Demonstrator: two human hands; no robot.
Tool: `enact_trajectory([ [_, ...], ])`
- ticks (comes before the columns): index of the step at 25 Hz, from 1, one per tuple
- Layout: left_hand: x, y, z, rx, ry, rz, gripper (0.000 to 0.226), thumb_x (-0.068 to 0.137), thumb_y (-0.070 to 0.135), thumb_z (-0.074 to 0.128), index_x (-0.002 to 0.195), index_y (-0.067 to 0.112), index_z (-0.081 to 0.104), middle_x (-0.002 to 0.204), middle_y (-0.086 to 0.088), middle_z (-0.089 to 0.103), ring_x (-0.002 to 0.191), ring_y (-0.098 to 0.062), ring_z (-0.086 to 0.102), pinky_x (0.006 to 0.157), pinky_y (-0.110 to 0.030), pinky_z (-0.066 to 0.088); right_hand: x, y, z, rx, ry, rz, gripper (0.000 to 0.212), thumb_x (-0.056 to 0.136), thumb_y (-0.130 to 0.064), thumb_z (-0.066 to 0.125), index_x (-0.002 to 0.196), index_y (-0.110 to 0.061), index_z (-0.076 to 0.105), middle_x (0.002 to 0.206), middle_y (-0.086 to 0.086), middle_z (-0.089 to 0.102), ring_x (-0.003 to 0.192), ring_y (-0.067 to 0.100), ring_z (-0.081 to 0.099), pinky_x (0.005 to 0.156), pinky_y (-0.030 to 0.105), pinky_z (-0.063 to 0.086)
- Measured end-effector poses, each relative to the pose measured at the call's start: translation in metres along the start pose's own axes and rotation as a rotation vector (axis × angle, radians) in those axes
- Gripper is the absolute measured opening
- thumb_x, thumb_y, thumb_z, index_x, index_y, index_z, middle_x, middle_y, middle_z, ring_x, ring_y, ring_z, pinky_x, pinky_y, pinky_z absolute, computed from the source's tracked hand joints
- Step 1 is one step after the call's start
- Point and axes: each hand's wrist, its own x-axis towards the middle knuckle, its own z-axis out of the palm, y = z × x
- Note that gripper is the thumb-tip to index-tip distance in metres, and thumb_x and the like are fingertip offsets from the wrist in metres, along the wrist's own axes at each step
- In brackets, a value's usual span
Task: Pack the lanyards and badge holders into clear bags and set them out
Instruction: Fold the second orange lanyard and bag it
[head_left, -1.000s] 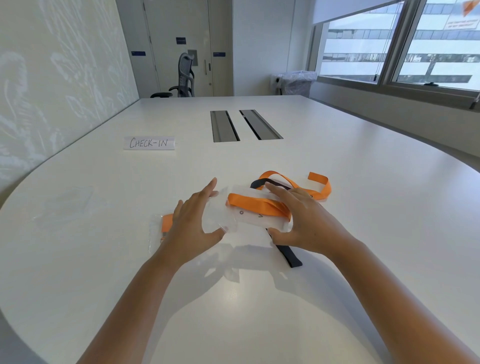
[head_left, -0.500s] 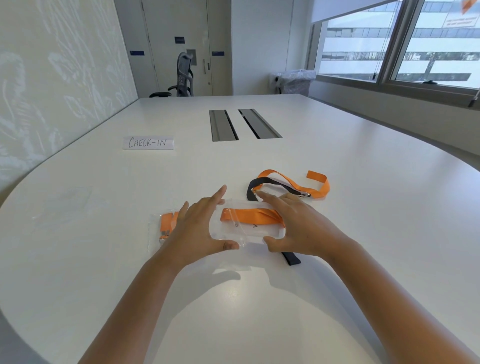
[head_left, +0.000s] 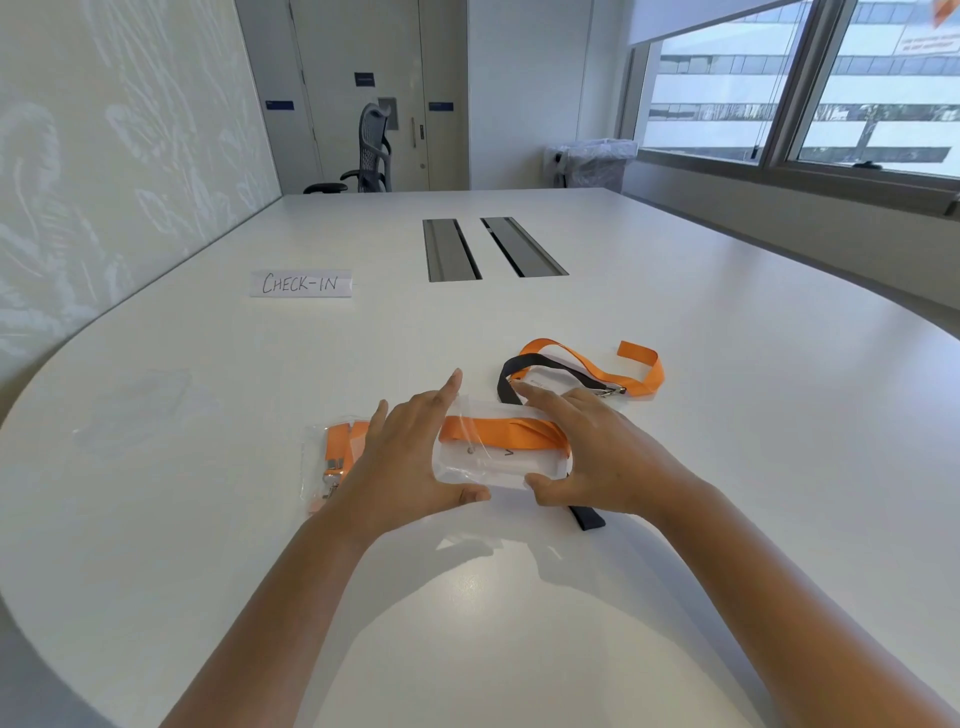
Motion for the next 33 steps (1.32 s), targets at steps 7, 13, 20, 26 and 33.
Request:
enact_trajectory([
  [7,-0.001,0.007,-0.002,-0.176,-0.038,0.014,0.107,0.056,0.061,0.069,0.128,0.054,-0.009,0.136,0.008,0.040,0.127,-0.009,0.034,0.115,-0.051,0.015,-0.001,0.000,-0.001,-0.007,-0.075,-0.014,0.088,0.069,-0.052,0.065,0.140,-0.046,0.015,0.130,-0.004,0.050,0.113,0.012,0.043,0.092,0.028,0.040],
  [13,-0.002,0.007,-0.004,-0.149,-0.105,-0.003,0.110,0.051,0.067,0.065,0.130,0.053,-0.011,0.133,0.015,0.040,0.127,-0.004,0.033,0.116,-0.043,0.004,-0.002,0.000,-0.007,0.043,-0.128,-0.026,0.088,0.063,-0.050,0.063,0.139,-0.045,0.020,0.128,-0.007,0.049,0.108,0.008,0.042,0.095,0.029,0.042],
  [20,-0.003,0.007,-0.012,-0.173,-0.054,-0.062,0.118,0.042,0.071,0.064,0.128,0.053,-0.015,0.115,0.020,0.048,0.114,-0.001,0.033,0.114,-0.035,0.002,-0.003,0.004,-0.008,0.084,-0.106,-0.029,0.087,0.064,-0.049,0.063,0.138,-0.048,0.018,0.131,-0.013,0.048,0.104,-0.001,0.037,0.091,0.021,0.034],
  [26,-0.003,0.012,-0.007,-0.266,-0.103,-0.050,0.110,0.047,0.066,0.067,0.121,0.063,-0.014,0.114,0.025,0.042,0.112,-0.002,0.035,0.115,-0.045,0.016,0.000,0.002,-0.001,0.257,-0.066,-0.053,0.080,0.068,-0.051,0.063,0.128,-0.065,0.013,0.127,-0.023,0.049,0.115,-0.002,0.045,0.099,0.017,0.035],
  [33,0.000,0.011,-0.002,-0.425,-0.106,-0.084,0.102,0.047,0.060,0.071,0.118,0.071,-0.002,0.112,0.030,0.039,0.109,0.002,0.038,0.092,-0.015,0.038,0.001,-0.008,0.015,0.569,0.165,-0.084,0.066,0.068,-0.049,0.071,0.124,-0.052,0.036,0.120,-0.024,0.054,0.113,0.002,0.054,0.094,0.020,0.047],
])
